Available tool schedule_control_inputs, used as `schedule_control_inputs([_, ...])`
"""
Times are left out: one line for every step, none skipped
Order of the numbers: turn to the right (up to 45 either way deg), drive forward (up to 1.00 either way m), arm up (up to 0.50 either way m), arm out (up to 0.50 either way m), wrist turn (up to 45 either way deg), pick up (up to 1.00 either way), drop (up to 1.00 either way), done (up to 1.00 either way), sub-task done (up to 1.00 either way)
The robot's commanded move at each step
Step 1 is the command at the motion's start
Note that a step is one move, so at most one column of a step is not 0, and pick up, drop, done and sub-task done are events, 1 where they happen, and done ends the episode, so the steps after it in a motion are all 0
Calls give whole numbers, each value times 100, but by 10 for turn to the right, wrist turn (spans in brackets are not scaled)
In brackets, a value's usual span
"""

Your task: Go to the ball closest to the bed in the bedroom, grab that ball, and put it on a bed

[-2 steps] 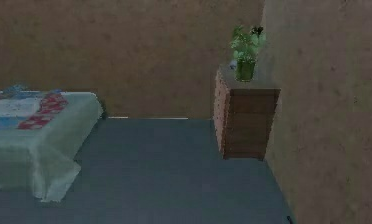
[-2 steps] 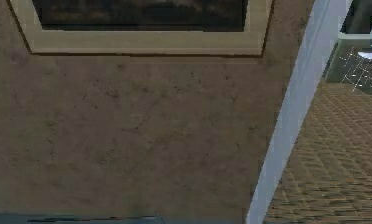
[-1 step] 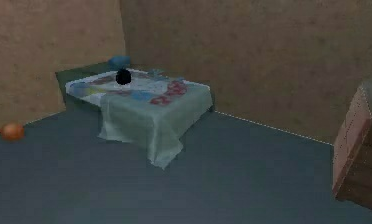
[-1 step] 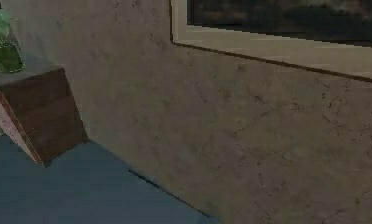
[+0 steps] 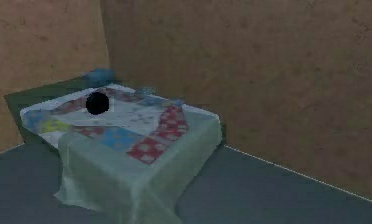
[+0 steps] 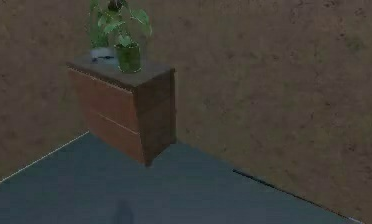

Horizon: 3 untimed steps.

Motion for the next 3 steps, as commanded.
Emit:
schedule_control_inputs([-450,0,0,0,0,0,0,0,0])
schedule_control_inputs([-450,0,0,0,0,0,0,0,0])
schedule_control_inputs([-90,0,0,0,0,0,0,0,0])
